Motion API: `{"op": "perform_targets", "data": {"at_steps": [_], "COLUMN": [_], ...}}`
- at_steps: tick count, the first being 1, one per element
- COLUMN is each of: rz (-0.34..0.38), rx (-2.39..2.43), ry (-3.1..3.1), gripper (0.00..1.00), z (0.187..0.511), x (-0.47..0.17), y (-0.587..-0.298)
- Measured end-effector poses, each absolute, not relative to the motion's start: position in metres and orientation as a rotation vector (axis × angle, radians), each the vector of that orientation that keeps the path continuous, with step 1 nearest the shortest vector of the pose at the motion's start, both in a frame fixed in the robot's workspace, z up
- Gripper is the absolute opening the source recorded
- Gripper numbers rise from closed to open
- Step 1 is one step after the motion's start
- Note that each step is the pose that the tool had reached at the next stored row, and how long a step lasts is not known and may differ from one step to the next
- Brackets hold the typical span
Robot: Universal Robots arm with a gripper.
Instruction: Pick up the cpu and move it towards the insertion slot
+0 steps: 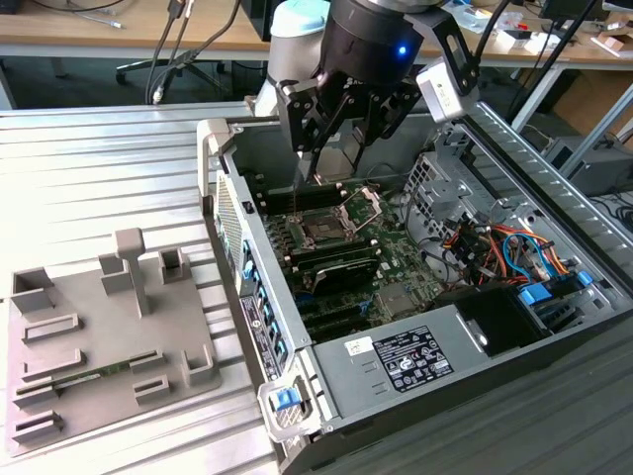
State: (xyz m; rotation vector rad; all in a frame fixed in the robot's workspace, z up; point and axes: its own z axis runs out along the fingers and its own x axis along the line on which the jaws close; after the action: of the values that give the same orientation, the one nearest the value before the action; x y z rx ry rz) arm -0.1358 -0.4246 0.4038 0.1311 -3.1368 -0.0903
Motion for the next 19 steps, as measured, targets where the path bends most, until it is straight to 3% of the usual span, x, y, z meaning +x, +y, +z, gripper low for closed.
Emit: {"op": "perform_targets", "data": {"at_steps": [19], "rz": [-0.09], "rx": [0.131], "ry": [-3.137], "gripper": [0.55], "z": [0.404], "x": [-0.123], "y": [-0.424]}}
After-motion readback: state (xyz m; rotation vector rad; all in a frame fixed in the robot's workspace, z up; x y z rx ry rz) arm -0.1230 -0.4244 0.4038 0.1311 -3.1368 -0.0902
